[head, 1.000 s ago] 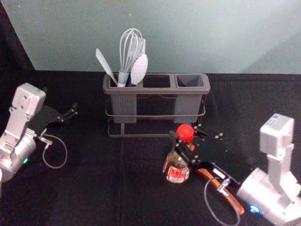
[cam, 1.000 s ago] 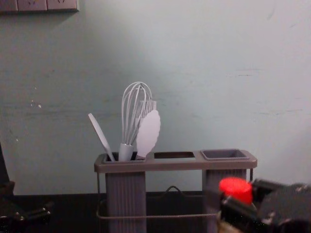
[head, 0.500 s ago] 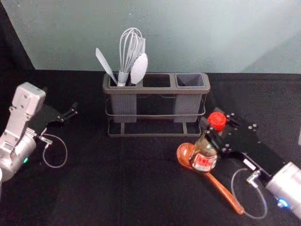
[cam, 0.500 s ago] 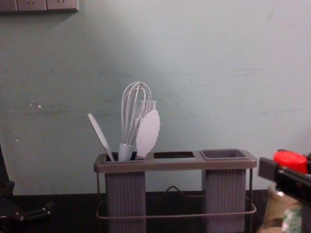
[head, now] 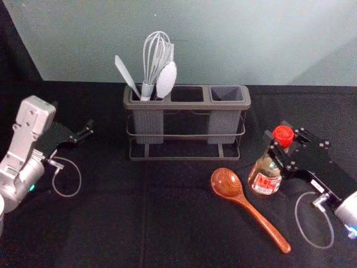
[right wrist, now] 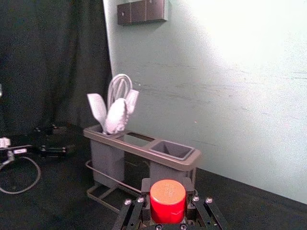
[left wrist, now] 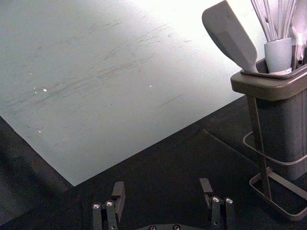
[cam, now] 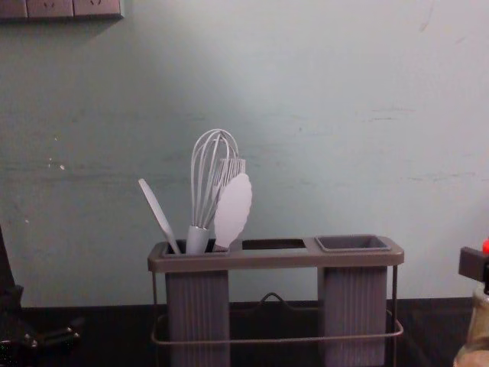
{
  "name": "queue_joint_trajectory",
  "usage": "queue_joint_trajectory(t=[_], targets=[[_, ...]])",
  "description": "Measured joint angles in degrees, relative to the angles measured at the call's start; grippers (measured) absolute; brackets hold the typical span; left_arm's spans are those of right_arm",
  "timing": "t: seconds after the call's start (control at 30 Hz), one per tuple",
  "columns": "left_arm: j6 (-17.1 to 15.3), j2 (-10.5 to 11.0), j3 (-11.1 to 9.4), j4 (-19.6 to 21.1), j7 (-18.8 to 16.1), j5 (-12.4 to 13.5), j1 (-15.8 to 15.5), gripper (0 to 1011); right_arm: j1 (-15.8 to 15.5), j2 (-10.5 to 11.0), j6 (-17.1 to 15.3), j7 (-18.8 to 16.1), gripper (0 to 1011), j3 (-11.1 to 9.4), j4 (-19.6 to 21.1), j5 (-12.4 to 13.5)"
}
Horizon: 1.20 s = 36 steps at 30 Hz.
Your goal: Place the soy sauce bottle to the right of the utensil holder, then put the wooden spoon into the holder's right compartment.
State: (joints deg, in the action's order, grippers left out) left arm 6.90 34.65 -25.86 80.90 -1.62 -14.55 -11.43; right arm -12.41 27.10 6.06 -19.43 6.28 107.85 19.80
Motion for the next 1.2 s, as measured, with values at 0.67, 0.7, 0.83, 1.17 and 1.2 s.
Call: queue_joint_trajectory(t=[0.67, 0.7, 0.83, 1.17, 1.2], targets=[[0.00, 0.00, 0.00, 0.00, 0.00, 0.00, 0.00, 1011, 7.77, -0.78, -1.15, -1.44, 382, -0.67, -8.89, 0.54], [0.00, 0.00, 0.00, 0.00, 0.00, 0.00, 0.00, 1011, 8.18, -0.84, -1.14, -1.60, 382, -0.56, -9.37, 0.59], [0.00, 0.00, 0.00, 0.00, 0.00, 0.00, 0.00, 1011, 10.16, -1.15, -0.87, -2.28, 382, 0.13, -11.58, 0.71], [0.00, 0.00, 0.00, 0.00, 0.00, 0.00, 0.00, 1011, 14.65, -2.19, -0.07, -3.05, 382, 1.42, -16.37, 1.07], [0.00, 0.00, 0.00, 0.00, 0.00, 0.00, 0.00, 1011, 15.04, -2.26, -0.03, -3.11, 382, 1.56, -16.75, 1.07]])
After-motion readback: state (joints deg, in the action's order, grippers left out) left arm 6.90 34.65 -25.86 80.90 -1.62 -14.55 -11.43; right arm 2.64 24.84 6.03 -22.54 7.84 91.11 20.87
